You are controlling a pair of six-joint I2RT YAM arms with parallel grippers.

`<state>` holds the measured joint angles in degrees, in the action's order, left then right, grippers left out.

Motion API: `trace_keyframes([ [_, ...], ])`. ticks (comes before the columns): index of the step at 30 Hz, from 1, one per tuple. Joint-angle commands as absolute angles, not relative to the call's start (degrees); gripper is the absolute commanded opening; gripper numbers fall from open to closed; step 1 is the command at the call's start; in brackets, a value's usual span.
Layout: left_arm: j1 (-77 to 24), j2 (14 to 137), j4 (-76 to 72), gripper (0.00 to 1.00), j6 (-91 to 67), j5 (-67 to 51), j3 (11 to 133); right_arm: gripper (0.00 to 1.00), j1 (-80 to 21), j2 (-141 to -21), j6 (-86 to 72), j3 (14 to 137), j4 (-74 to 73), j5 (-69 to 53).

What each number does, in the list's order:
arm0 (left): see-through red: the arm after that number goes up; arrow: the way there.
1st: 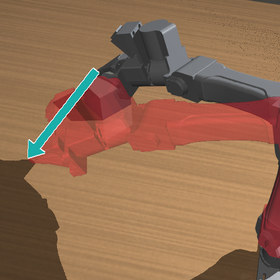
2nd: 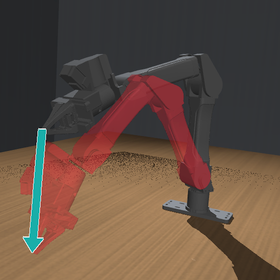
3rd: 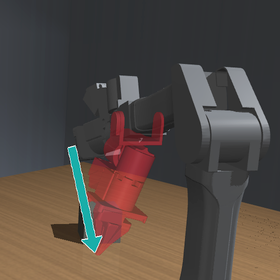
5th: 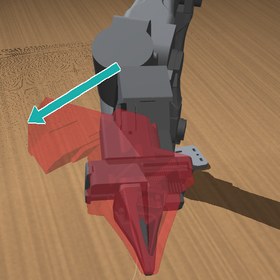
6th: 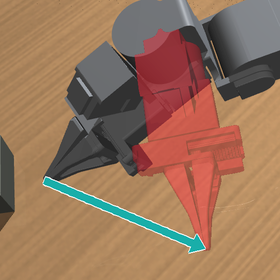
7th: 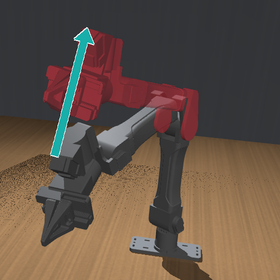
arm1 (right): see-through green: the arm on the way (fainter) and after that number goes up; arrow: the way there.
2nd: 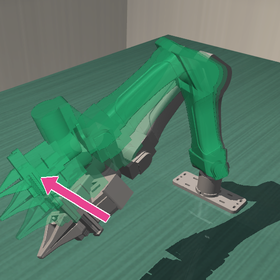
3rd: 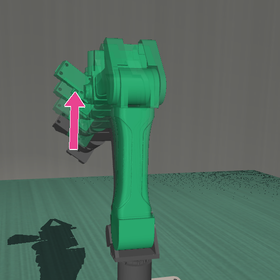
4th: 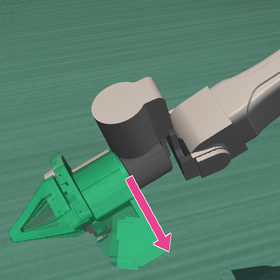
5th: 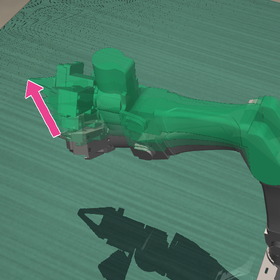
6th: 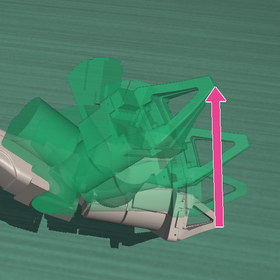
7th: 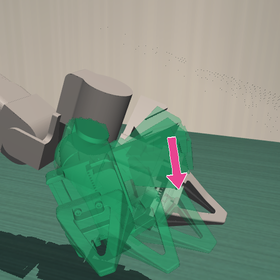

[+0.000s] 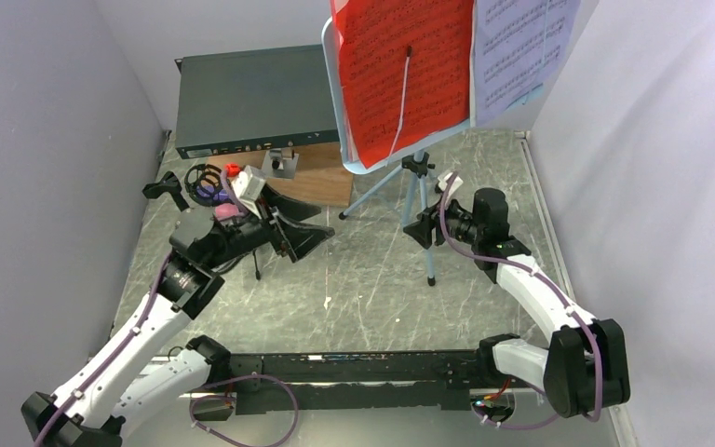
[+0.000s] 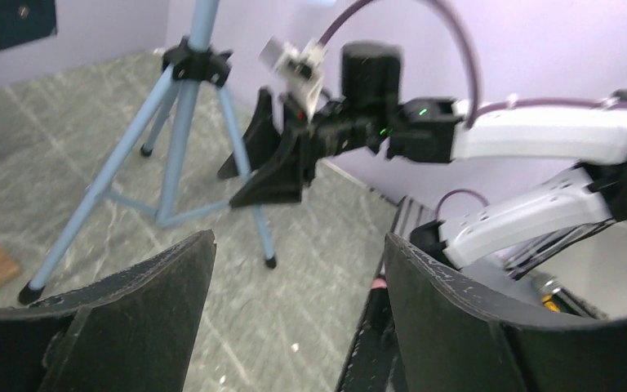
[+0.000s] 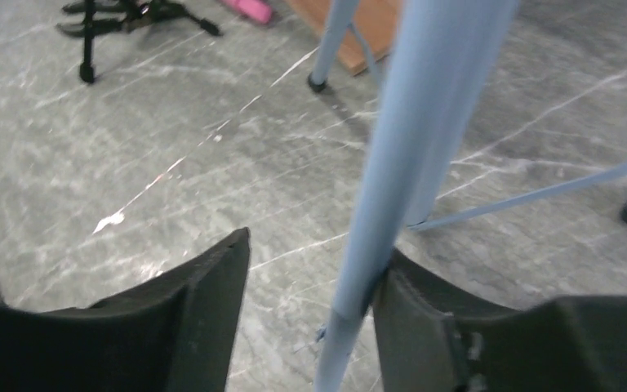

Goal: Pack up the instrument practice props
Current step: Move the music stand to the center of the board, then pick up the sheet music from the music stand.

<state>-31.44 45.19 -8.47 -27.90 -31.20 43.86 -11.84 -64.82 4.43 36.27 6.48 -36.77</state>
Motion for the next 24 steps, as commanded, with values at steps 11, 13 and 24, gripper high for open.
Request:
trace_keyframes([
  [11, -32.0, 51.7, -12.0, 0.81, -56.0, -29.5, 63.0, 0.86, -7.6, -61.2, 25.1, 42.0, -12.8, -49.6],
  [13, -32.3, 53.8, -9.7, 0.8, -58.3, -29.2, 67.1, 0.86, -6.9, -61.0, 25.1, 41.9, -12.8, -49.9],
  [24, -42.2, 60.4, -3.4, 0.71, -53.4, -22.6, 76.0, 0.87, -5.7, -61.3, 25.9, 41.6, -13.2, -50.8],
])
